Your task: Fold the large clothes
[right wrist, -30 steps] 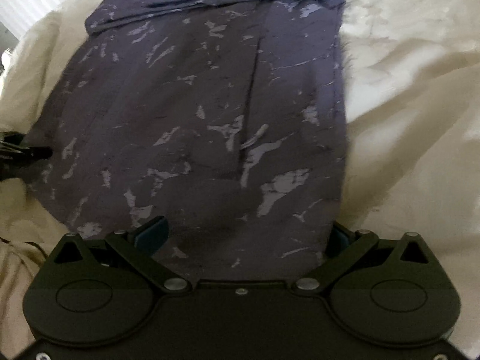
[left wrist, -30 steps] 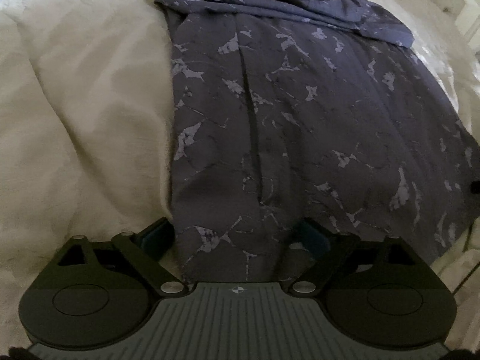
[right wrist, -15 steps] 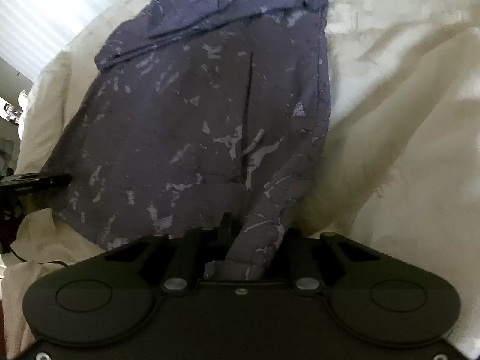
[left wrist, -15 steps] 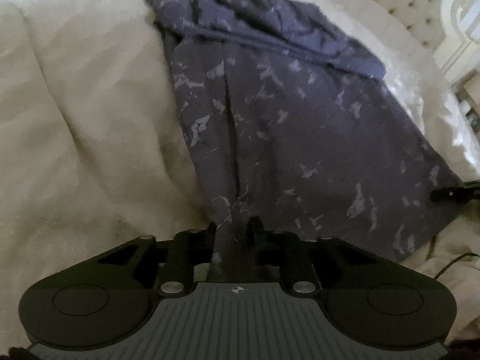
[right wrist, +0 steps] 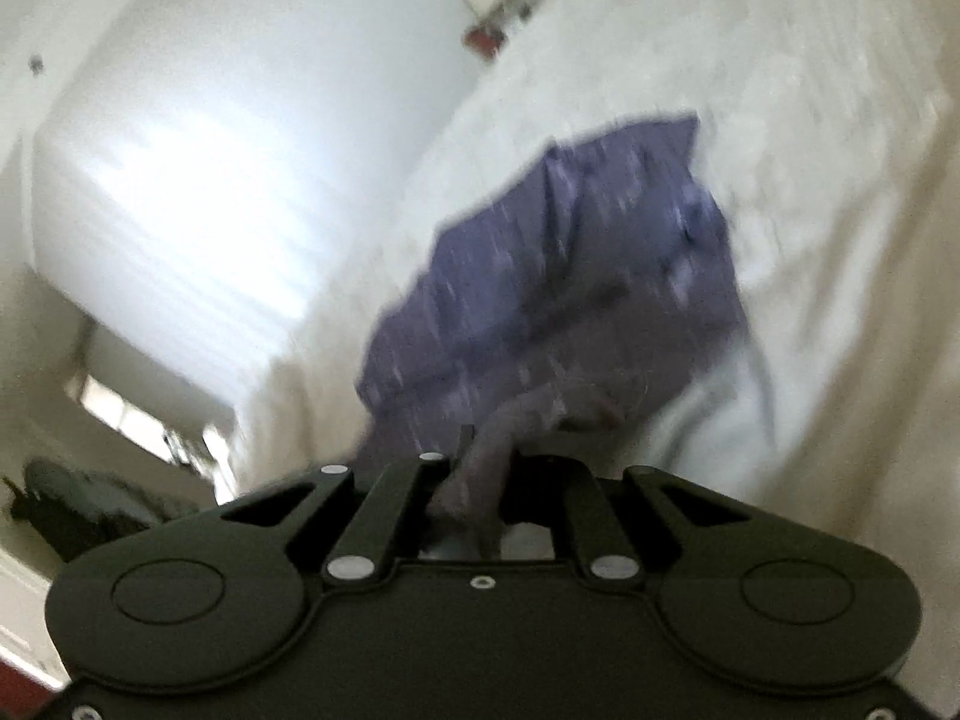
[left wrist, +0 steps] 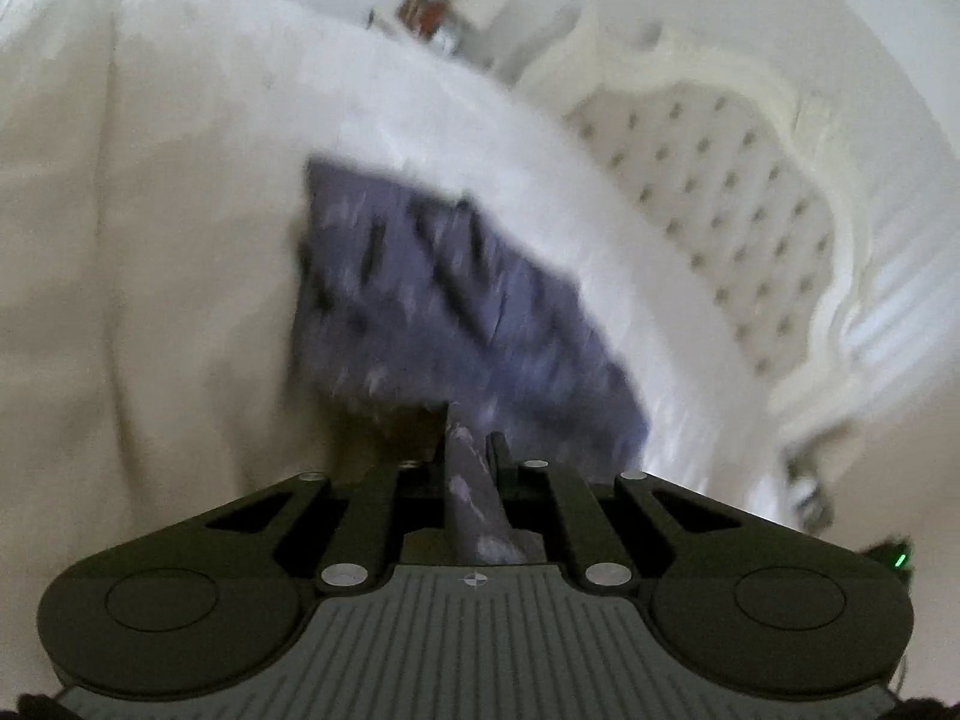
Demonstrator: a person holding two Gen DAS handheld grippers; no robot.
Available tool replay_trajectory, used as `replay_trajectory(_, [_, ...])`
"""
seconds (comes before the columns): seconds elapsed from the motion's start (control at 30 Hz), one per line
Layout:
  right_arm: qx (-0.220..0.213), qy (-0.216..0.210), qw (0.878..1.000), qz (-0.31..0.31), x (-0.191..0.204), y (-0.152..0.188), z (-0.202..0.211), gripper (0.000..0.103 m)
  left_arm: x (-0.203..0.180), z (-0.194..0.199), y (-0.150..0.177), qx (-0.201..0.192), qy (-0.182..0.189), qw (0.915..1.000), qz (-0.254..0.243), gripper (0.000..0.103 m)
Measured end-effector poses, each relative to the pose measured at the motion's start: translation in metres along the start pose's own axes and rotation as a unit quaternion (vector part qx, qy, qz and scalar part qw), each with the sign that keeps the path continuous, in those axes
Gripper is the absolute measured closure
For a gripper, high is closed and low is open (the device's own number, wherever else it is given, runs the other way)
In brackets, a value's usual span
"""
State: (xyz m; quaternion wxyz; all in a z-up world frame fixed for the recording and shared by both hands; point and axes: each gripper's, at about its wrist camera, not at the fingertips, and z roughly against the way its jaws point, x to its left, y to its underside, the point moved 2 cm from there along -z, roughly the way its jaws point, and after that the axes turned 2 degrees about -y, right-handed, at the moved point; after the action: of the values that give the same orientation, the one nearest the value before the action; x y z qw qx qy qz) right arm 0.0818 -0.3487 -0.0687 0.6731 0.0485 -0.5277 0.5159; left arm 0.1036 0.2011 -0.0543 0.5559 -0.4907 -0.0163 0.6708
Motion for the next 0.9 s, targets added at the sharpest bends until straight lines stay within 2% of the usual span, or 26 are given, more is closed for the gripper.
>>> replay_trajectory(0.13, [-0.063,-0.023,0.998,-0.010,-0.003,-0.040,-0.010,0.090,-0.005,-0.015,-0.035,-0.056,0.018,0.9982,0.014,0.094])
replay_trajectory(0.37, [-0.129,-0.042,0.991,-0.004,-0.002,-0.095,-0.044,0.090,-0.015,-0.053,-0.078,-0.124,0.036,0.9914,0.020,0.094])
replay_trajectory(0.57, [-0.184,-0.013,0.983,0.015,-0.004,-0.133,-0.075,0.091,-0.011,-0.077,-0.099,-0.166,0.010,0.9856,0.027,0.094])
replay_trajectory(0.67, [-0.196,0.002,0.980,0.015,-0.012,-0.153,-0.093,0.092,-0.008,-0.094,-0.108,-0.166,0.005,0.9854,0.039,0.094])
replay_trajectory(0.9, [-0.183,0.054,0.982,0.009,-0.038,-0.182,-0.144,0.092,0.001,-0.135,-0.128,-0.143,-0.036,0.9889,0.022,0.094])
